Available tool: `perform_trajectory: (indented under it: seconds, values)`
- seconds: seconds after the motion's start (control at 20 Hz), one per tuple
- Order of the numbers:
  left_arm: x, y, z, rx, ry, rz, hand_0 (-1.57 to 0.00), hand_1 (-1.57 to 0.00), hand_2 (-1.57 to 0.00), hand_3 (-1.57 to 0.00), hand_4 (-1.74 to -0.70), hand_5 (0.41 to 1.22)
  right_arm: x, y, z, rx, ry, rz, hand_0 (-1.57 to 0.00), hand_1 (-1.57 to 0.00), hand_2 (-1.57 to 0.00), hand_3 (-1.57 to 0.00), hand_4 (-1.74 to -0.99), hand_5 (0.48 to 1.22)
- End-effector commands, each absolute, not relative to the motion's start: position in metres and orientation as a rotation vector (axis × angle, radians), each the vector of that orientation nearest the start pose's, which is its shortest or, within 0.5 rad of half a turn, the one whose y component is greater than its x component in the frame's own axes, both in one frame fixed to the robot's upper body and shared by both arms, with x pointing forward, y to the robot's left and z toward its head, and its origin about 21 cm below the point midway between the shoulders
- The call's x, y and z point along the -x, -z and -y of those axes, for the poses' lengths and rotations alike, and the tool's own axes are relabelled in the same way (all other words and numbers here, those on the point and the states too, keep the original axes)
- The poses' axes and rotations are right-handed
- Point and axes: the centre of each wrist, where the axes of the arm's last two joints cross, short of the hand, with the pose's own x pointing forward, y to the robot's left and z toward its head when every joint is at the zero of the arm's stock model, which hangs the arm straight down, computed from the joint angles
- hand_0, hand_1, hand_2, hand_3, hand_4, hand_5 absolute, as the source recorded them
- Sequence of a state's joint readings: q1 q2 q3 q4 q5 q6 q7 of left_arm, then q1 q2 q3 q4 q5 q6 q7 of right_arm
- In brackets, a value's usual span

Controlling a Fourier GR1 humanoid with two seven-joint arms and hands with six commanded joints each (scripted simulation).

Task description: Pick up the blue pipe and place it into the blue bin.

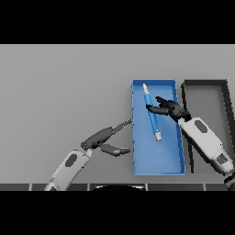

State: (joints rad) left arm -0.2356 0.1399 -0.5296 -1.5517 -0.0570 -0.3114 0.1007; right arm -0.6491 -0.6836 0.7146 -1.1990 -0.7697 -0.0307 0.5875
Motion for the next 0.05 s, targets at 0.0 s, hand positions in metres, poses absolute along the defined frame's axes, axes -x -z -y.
perform_trajectory:
  seconds: [0.0]
  values:
    - [-0.2594, -0.0309, -0.116, 0.446, 0.962, 1.484, 0.0, 0.0, 0.0, 0.0, -0.92, 0.468, -0.3563, -0.0776, 0.2395, -0.026, -0.545, 0.828, -0.01, -0.01, -0.01, -0.01, -1.129, 0.677]
